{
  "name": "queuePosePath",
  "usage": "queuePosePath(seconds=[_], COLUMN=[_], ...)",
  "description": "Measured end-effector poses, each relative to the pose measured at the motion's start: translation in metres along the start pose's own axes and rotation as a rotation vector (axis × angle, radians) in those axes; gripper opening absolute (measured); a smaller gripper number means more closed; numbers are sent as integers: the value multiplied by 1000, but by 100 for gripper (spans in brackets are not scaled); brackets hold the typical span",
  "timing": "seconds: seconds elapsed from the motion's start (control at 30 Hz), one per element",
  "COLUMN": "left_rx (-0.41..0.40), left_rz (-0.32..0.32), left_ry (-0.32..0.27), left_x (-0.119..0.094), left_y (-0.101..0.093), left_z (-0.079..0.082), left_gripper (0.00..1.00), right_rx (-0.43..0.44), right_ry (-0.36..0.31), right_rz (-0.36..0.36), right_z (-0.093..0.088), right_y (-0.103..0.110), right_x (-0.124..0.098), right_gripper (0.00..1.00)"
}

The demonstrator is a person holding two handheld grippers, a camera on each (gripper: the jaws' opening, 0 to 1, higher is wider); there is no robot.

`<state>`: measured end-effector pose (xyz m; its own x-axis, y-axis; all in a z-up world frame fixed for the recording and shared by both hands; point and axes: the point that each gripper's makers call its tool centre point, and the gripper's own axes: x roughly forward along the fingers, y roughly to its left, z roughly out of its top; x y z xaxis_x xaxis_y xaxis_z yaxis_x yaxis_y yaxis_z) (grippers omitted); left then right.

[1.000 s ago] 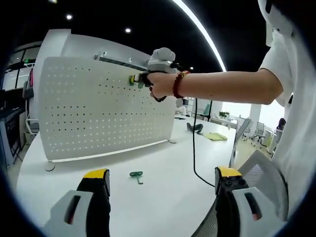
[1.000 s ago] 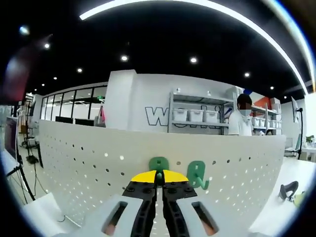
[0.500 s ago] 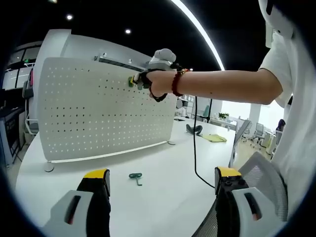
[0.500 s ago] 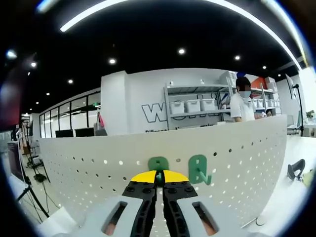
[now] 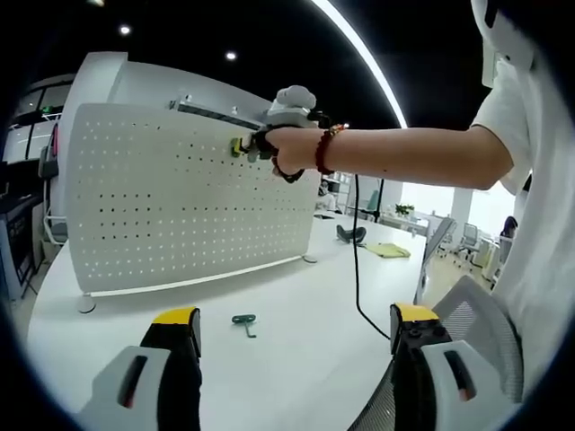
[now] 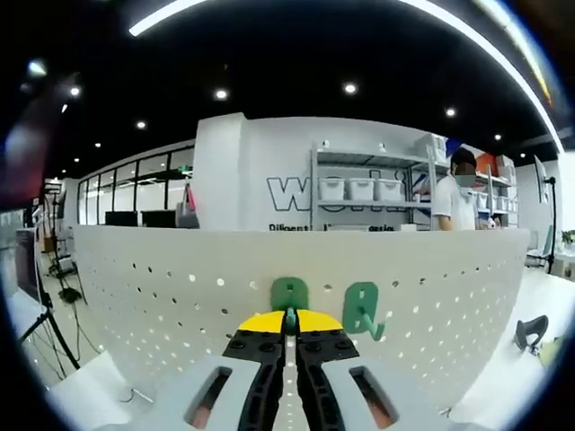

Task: Insert the hook assembly into the mounting plate slot until the hook locks in place.

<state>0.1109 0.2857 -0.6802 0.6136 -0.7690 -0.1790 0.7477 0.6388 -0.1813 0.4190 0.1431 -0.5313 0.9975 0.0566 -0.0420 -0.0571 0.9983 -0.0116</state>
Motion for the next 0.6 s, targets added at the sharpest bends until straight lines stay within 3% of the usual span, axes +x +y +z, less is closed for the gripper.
queuePosePath(seconds=[0.33,0.5,0.53,0.6], left_rx=[4,-3,-7,-8], left_rz=[-10,0,2,5], left_ry=[-1,-1,-3,-4], left_x=[2,0,-1,-1], left_y=[-1,1,1,1], left_z=[2,0,0,0], left_gripper=[89,89,89,89], right_rx=[5,40,75,69], right_ry=[18,-20,-97,-90], right_rz=[-20,-23,-16,-5], right_z=[-2,-1,10,12], right_y=[1,0,1,2], right_x=[-2,-3,-4,-7], right_gripper=[0,0,0,0])
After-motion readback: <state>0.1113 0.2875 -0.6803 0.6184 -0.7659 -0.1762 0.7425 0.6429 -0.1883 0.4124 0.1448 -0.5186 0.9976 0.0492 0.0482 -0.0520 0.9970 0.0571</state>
